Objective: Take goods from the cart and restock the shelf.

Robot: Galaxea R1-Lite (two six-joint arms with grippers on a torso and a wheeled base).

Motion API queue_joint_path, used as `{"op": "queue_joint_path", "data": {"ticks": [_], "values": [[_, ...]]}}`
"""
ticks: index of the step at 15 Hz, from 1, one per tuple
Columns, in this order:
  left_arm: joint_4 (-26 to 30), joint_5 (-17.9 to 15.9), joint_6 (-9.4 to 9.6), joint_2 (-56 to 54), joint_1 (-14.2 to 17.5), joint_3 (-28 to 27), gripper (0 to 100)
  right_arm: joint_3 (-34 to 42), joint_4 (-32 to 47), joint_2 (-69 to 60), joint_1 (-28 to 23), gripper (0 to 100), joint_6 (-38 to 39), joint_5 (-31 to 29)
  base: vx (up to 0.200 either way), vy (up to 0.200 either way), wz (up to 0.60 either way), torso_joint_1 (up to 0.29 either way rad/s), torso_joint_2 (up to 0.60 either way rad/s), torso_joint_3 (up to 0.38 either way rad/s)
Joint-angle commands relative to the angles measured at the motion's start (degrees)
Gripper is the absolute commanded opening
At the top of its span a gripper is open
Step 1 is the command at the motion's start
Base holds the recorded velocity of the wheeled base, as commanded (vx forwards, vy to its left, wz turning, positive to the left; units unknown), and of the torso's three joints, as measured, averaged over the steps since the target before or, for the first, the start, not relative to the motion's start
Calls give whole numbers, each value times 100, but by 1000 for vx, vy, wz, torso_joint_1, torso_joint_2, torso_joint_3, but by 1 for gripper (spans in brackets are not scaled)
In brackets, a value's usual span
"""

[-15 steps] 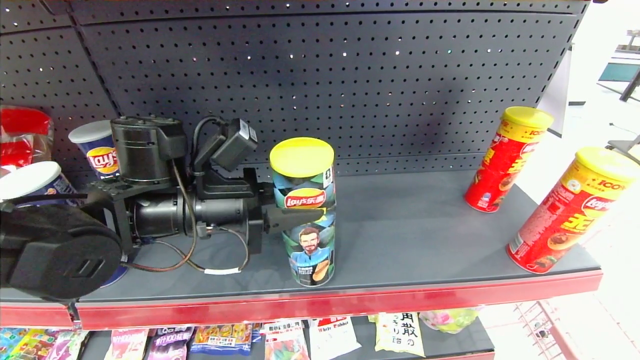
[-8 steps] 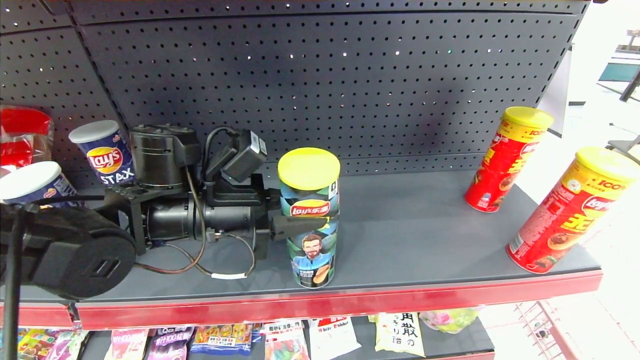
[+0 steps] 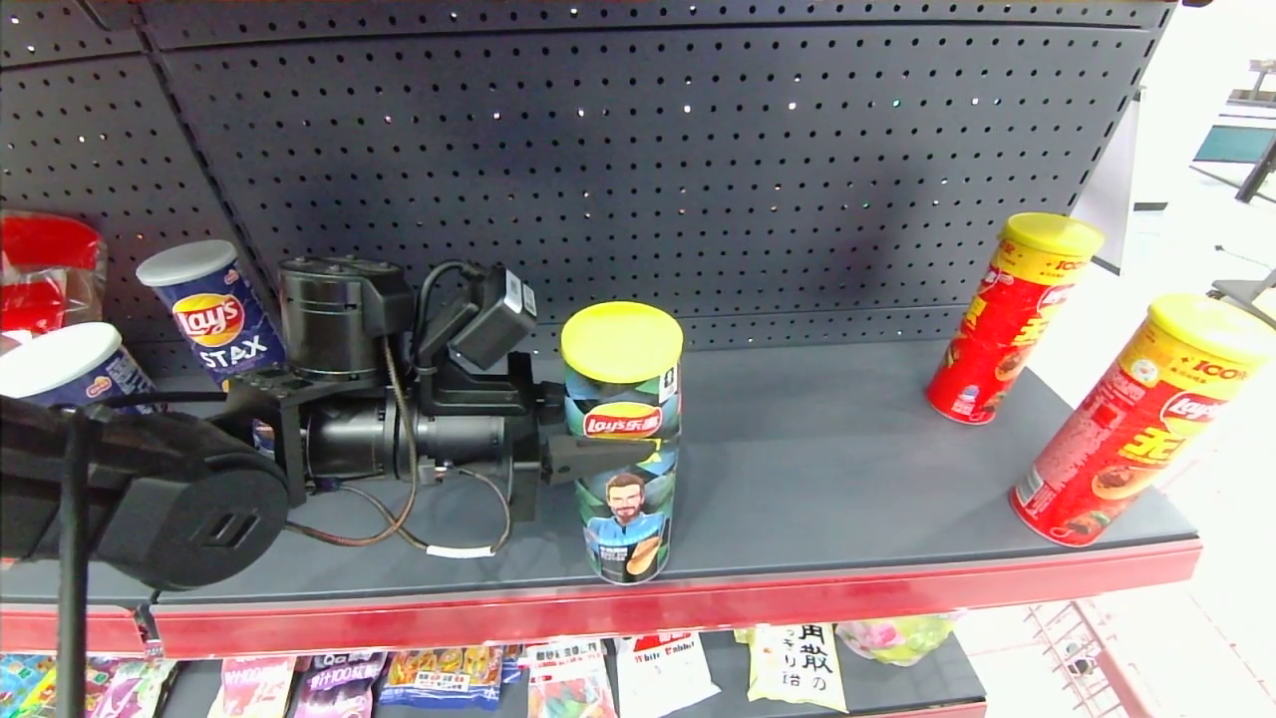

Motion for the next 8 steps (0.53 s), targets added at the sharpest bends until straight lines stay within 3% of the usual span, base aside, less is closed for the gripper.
{"op": "queue_joint_path", "data": {"ticks": [1,4,8], "values": [[19,-70,-1,54,8,1,0,0,6,0,7,0,-1,1,0,0,0,0,0,0],[10,9,35,265,69,-289,0,0,-3,0,7,0,-1,1,0,0,0,0,0,0],[28,18,-168,274,78,-465,0,0,-3,0,7,0,-1,-8,0,0,0,0,0,0]]}}
